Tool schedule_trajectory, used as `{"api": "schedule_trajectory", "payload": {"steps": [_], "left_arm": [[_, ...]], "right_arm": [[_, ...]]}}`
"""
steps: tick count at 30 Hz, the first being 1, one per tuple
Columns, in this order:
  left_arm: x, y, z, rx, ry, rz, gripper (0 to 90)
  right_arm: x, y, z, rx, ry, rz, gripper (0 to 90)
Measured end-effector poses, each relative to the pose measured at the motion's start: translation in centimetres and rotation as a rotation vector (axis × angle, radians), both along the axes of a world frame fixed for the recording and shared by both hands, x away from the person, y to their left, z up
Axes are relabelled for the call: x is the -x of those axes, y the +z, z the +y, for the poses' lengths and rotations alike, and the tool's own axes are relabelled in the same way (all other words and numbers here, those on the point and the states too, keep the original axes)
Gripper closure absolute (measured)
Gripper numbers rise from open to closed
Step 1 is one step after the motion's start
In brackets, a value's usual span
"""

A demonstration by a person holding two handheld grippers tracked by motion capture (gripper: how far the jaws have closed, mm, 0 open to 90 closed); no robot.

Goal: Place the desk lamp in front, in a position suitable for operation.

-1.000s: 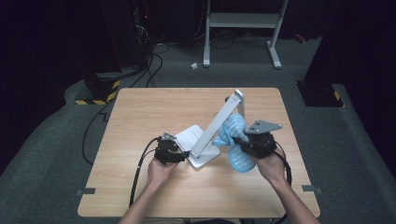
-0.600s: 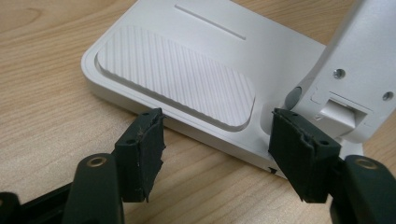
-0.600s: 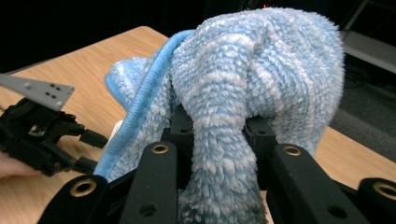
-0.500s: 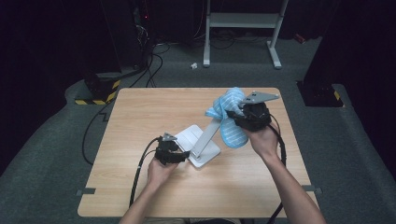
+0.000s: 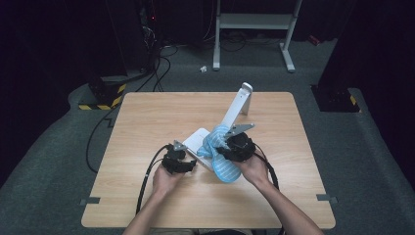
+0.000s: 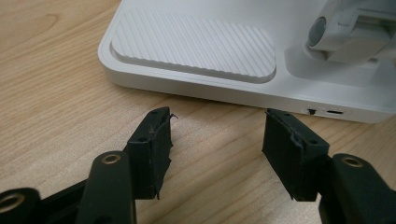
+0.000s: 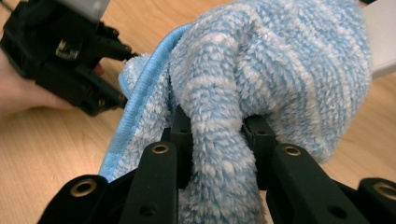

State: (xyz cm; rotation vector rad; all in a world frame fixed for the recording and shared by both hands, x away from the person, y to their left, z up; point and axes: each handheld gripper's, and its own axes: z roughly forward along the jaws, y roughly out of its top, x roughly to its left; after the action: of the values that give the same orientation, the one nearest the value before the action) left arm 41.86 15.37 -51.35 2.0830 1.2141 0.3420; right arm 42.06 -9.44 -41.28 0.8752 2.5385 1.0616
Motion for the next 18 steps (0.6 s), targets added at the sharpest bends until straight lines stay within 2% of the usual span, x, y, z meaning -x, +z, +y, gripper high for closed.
{"api": "schedule_trajectory", "payload": {"steps": [2, 6, 9, 11, 14, 16, 18], "left_arm": [[-0.1, 0.0, 0.3, 0.011, 0.009, 0.010, 39.2], [-0.4, 0.5, 1.2, 0.077, 0.040, 0.014, 34.2], [-0.8, 1.1, 0.9, 0.021, 0.050, -0.019, 31.6], [-1.2, 1.5, 0.9, 0.045, 0.055, -0.014, 30.4], [-1.9, 1.8, 1.0, 0.066, 0.072, -0.014, 29.5], [-2.3, 1.7, 1.1, 0.085, 0.083, -0.013, 29.7], [-2.7, 1.2, 1.4, 0.093, 0.098, 0.009, 30.4]], "right_arm": [[0.2, 0.4, -0.2, -0.006, -0.001, -0.011, 70.4], [0.1, 2.1, -1.0, -0.037, -0.028, -0.055, 70.1], [-0.4, 3.5, -1.5, -0.081, -0.060, -0.080, 70.0], [-0.6, 4.0, -1.3, -0.080, -0.062, -0.086, 70.0], [-0.8, 3.0, -0.6, -0.053, -0.049, -0.053, 69.9], [-0.8, 1.6, -0.1, -0.040, -0.032, -0.023, 69.8], [-0.4, 0.1, 0.5, -0.027, -0.010, 0.006, 69.7]]}}
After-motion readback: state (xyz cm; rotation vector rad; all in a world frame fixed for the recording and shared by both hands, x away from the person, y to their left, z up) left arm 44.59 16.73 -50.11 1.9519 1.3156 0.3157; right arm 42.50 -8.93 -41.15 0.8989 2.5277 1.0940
